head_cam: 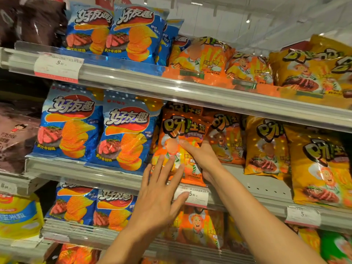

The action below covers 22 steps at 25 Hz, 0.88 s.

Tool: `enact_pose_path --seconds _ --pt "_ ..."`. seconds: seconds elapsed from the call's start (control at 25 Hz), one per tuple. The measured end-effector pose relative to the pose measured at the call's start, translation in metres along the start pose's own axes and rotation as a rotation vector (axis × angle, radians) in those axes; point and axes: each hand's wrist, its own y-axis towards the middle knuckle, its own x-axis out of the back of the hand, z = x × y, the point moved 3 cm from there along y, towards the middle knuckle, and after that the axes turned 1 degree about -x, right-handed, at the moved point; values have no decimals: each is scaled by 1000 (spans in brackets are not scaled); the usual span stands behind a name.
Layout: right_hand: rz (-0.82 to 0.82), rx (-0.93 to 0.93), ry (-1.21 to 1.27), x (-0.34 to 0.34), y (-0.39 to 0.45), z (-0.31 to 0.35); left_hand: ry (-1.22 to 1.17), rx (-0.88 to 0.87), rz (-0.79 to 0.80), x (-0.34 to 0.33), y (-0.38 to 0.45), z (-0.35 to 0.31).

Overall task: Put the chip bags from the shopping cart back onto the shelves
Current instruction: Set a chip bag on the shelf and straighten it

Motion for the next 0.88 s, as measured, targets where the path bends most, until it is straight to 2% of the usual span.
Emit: enact_pose_path --seconds 0.08,0.2,0.28,0.4,0.52,0.64,0.72,0.8,0.88 --pt "-60 38 -100 1 -1 2 34 23 22 -8 -1 -2" --pt "-327 308 -498 5 -8 10 19 51 23 -13 -2 -1" --pt "-236 412 -651 2 -7 15 20 39 21 -13 -4 -2" --pt "7 349 -586 11 -2 21 20 66 21 -7 -7 -8" --pt "-5 411 -522 36 -26 30 -58 135 2 2 -5 -32" --pt "-28 468 -431 90 -79 20 -153 67 -1 -6 -5 -93" --pt "-70 498 -381 150 -123 2 -253 -26 26 -23 -5 -157" --pt "-179 528 -377 220 -170 -19 -384 -138 50 -42 -7 -232" --pt "-337 469 -400 299 -216 -51 -468 -244 83 -65 -11 -315"
